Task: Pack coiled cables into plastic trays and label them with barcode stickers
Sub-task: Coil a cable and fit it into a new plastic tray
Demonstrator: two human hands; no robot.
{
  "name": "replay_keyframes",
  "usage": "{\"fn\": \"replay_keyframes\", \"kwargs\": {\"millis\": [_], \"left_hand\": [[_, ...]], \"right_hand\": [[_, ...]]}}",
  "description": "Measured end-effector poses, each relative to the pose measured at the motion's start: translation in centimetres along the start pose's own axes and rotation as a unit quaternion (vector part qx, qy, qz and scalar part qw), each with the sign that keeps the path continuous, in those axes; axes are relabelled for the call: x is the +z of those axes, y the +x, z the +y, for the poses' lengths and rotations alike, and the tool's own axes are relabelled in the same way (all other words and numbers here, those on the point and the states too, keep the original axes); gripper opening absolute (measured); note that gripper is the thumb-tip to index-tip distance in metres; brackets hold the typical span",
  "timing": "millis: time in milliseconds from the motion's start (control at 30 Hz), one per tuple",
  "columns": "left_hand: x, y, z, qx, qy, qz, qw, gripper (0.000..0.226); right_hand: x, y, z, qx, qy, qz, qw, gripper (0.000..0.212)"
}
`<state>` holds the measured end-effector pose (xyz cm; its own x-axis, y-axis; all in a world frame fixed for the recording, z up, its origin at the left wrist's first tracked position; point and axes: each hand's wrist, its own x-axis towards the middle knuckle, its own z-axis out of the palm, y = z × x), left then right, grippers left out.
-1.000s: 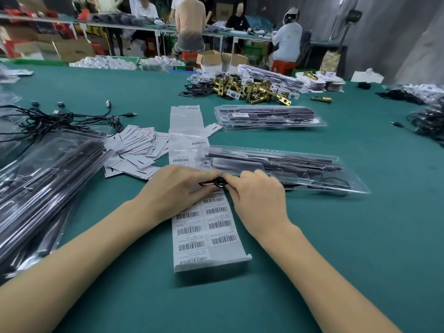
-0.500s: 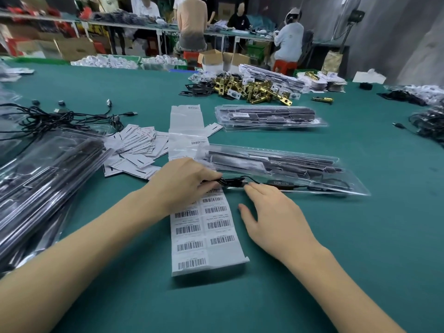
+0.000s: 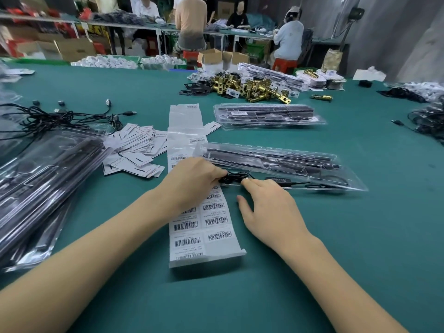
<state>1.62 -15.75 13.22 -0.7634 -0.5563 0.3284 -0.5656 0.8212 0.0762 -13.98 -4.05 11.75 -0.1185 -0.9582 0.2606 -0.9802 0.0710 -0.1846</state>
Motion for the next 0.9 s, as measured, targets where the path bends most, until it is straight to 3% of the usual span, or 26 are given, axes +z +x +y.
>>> {"fn": "replay_keyframes", "kwargs": {"millis": [167, 400, 600, 800, 900], "left_hand": [[-0.1, -0.3, 0.1, -0.002, -0.006, 0.013, 1.0, 0.033], [0.0, 1.1, 0.7, -0.06, -0.025, 0.021, 0.998, 0.024], [1.0, 0.5, 1.1, -0.003, 0.045, 0.009, 0.999, 0.038], [1.2, 0.9, 0.9, 0.009, 0.082, -0.005, 0.997, 0.042], [1.6, 1.1, 1.0, 0.005, 0.101, -0.021, 0.995, 0.047]], "right_hand": [[0.2, 1.1, 1.0, -0.016, 0.051, 0.015, 0.998, 0.027], [0.6, 2.8, 1.6, -0.013, 0.073, 0.035, 0.997, 0.028], [0.9, 2.0, 1.3, -0.011, 0.122, 0.092, 0.988, 0.022], [0.7, 1.0, 0.5, 0.024, 0.123, 0.075, 0.989, 0.042], [0.9, 1.0, -0.1, 0.017, 0.071, 0.023, 0.997, 0.054]]}}
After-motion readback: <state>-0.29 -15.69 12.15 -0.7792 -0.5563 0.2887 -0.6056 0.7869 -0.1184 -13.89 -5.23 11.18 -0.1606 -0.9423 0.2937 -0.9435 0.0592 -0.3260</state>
